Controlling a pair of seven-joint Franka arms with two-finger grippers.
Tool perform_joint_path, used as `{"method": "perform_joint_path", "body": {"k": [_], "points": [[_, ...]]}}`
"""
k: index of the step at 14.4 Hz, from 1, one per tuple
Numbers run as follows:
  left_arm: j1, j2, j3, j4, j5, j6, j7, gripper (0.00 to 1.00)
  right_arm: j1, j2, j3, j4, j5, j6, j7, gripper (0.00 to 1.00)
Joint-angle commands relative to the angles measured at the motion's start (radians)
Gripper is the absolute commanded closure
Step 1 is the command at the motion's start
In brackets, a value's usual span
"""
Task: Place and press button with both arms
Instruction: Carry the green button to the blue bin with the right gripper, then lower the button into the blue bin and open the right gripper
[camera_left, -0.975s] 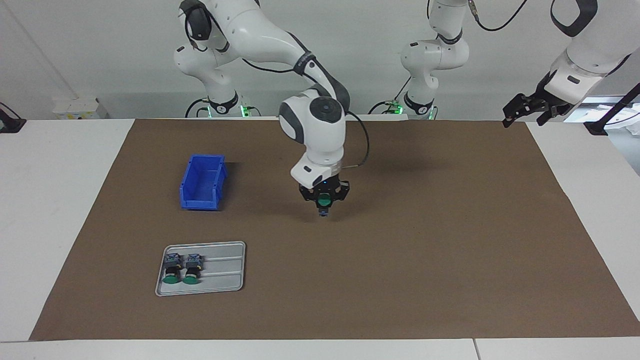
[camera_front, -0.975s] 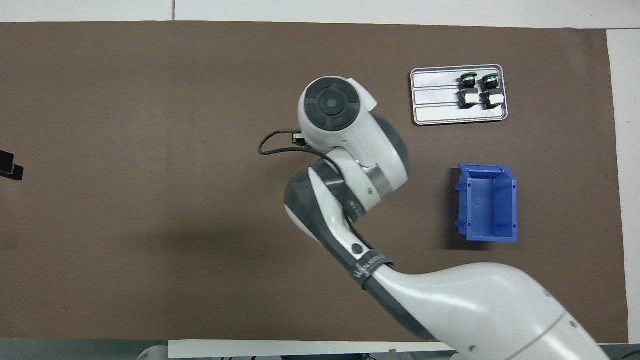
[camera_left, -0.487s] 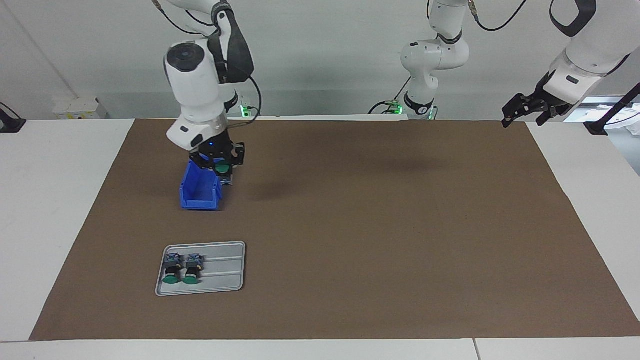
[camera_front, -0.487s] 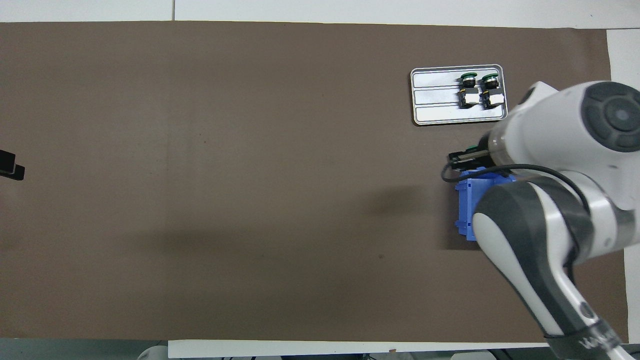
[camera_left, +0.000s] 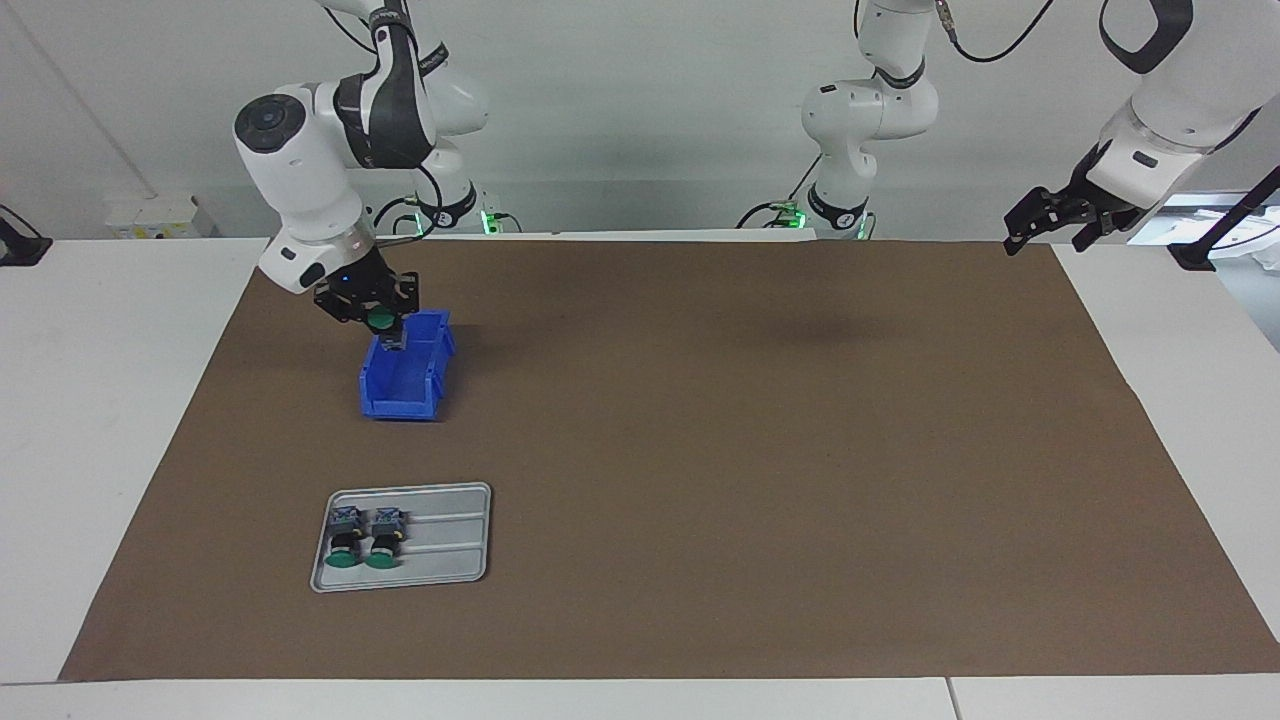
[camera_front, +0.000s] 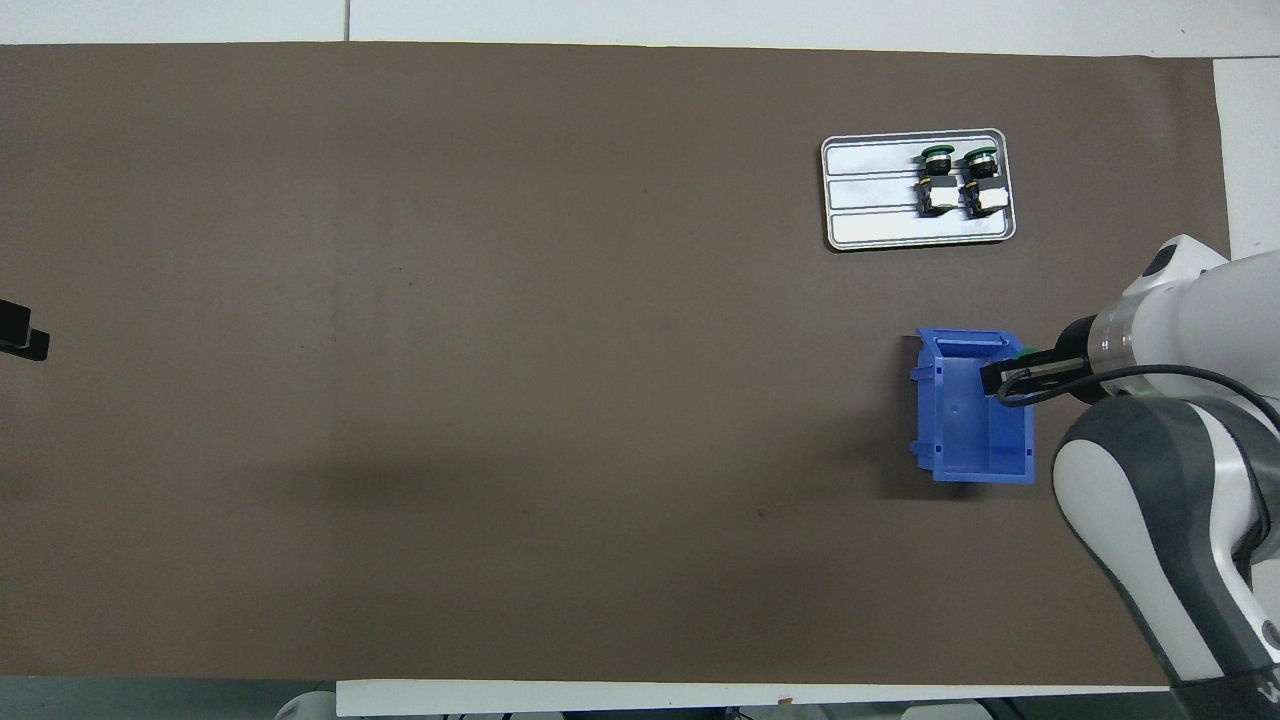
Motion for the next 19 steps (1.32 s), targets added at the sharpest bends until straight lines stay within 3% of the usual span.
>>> {"method": "perform_joint_path", "body": {"k": [1, 10, 15, 18, 19], "points": [[-0.005, -0.025, 0.002, -0.026, 0.007, 0.008, 0.007, 0.00, -0.028, -0.004, 0.004, -0.054, 0.017, 0.066, -0.054, 1.00], [-0.008, -0.026, 0.000, -0.032, 0.007, 0.036, 0.004, 0.00, -0.037, 0.094, 0.004, -0.139, 0.017, 0.224, -0.079, 0.98], [-0.007, -0.026, 0.002, -0.015, 0.004, 0.036, 0.005, 0.00, -0.041, 0.108, 0.004, -0.189, 0.017, 0.298, -0.082, 0.97], [-0.007, -0.031, 0.002, -0.012, 0.004, 0.031, 0.004, 0.00, -0.039, 0.109, 0.004, -0.189, 0.017, 0.297, -0.079, 0.64], [-0.007, -0.036, 0.002, -0.013, 0.004, 0.027, 0.004, 0.00, -0.039, 0.109, 0.004, -0.187, 0.017, 0.293, -0.079, 0.58]]}}
